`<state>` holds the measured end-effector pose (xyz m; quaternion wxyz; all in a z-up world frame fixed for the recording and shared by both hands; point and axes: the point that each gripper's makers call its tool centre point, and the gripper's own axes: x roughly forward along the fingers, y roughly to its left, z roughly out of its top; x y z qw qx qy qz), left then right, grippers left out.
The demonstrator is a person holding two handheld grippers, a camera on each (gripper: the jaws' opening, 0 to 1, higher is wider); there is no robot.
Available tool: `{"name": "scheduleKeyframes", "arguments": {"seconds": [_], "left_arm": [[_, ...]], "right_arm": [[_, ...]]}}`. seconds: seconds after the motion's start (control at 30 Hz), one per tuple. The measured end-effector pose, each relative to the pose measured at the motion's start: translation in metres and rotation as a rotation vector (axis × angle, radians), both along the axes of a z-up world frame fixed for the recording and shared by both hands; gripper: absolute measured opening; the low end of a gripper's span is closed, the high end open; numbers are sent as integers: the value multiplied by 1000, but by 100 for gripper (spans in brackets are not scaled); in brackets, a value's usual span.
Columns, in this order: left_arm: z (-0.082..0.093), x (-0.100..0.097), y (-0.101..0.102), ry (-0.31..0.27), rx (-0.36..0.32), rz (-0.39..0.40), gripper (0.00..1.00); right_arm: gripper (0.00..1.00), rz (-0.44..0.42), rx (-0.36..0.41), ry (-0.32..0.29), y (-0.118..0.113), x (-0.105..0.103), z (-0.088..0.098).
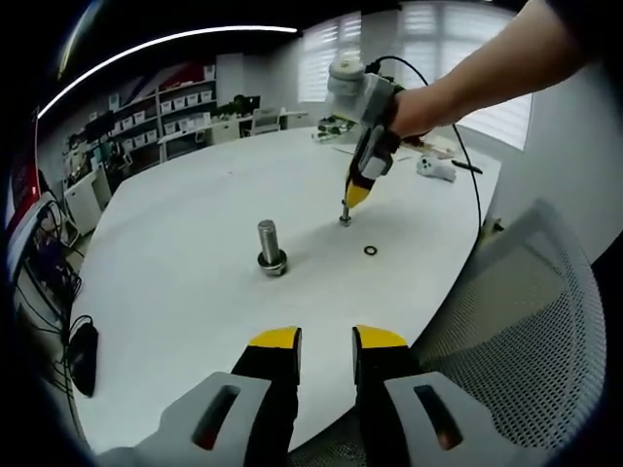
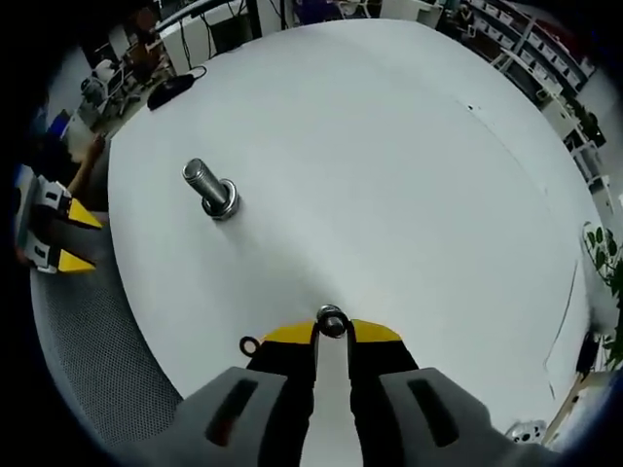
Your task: Place the washer onto the threaded stud by aligning its center hole with the stud, sliding it down to the base, and recovering from edge contact or off-axis alignment until the washer reaches the visible bottom stop.
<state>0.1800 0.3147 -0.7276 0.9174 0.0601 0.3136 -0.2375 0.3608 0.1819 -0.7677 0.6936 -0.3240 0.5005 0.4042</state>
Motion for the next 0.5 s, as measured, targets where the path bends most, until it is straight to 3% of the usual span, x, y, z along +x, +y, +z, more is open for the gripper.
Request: {"name": "scheduleKeyframes", "arguments": {"seconds": [0.5], "left_arm": [[-1,0,1,5,9,5,18]], "right_arm": [[14,-1,-23,33,-3,-1,-20]]}}
